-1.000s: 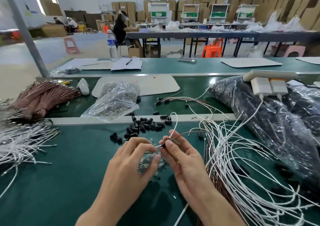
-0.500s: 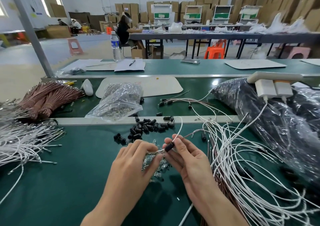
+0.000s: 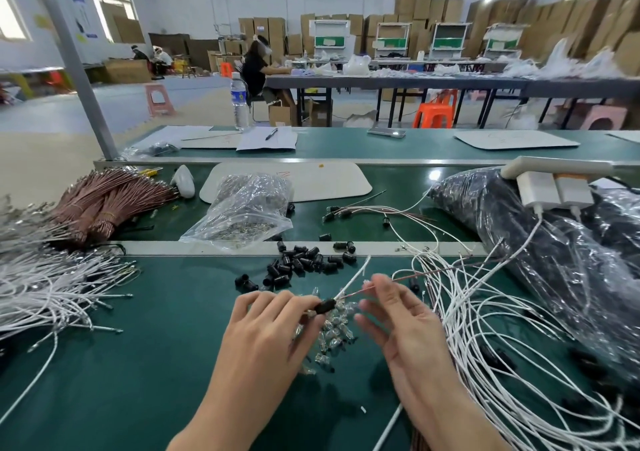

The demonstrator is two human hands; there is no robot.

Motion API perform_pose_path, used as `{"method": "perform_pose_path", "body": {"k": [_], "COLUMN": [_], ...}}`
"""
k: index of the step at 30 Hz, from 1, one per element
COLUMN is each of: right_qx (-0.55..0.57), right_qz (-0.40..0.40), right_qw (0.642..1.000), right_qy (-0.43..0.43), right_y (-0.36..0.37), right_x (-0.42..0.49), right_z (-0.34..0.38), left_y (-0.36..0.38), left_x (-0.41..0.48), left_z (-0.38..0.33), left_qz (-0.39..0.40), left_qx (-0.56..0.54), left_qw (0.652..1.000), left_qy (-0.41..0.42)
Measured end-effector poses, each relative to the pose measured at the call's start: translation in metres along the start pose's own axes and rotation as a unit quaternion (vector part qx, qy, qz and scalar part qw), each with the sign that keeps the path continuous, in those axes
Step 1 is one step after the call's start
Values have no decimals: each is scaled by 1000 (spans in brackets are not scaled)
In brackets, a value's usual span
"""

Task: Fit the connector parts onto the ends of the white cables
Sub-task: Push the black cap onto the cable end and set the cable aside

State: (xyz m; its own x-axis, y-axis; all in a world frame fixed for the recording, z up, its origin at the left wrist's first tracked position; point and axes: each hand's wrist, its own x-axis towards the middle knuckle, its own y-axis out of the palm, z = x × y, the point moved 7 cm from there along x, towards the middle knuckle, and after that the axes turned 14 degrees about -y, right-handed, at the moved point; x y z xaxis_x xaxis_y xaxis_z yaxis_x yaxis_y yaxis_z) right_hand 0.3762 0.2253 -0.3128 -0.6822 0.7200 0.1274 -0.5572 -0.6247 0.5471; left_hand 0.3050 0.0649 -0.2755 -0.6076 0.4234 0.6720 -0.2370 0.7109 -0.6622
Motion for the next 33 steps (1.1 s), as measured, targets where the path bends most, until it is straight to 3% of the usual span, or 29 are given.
{"method": "perform_pose_path", "body": {"k": [5, 12, 16, 20, 26, 33], "right_qx": [-9, -141, -245, -214, -127, 64], "right_qz": [-86, 31, 94, 169, 113, -77], "right_qw": [995, 988, 963, 959, 985, 991], "right_qy": [-40, -58, 55, 76, -25, -89], "right_y": [-35, 10, 22, 31, 32, -26], "right_x": [23, 132, 80, 11, 1, 24], "right_z": [29, 90, 54, 19, 23, 59], "left_y": [-5, -10, -14, -13, -7, -10], "left_x": [2, 4, 5, 10, 0, 4], "left_z": [6, 7, 13, 8, -4, -2], "left_qz": [7, -6, -23, -23, 22, 42], "left_qx": [-11, -17, -15, -16, -23, -41], "left_qw": [1000, 999, 998, 999, 999, 997], "left_qy": [-26, -35, -56, -47, -8, -56]}}
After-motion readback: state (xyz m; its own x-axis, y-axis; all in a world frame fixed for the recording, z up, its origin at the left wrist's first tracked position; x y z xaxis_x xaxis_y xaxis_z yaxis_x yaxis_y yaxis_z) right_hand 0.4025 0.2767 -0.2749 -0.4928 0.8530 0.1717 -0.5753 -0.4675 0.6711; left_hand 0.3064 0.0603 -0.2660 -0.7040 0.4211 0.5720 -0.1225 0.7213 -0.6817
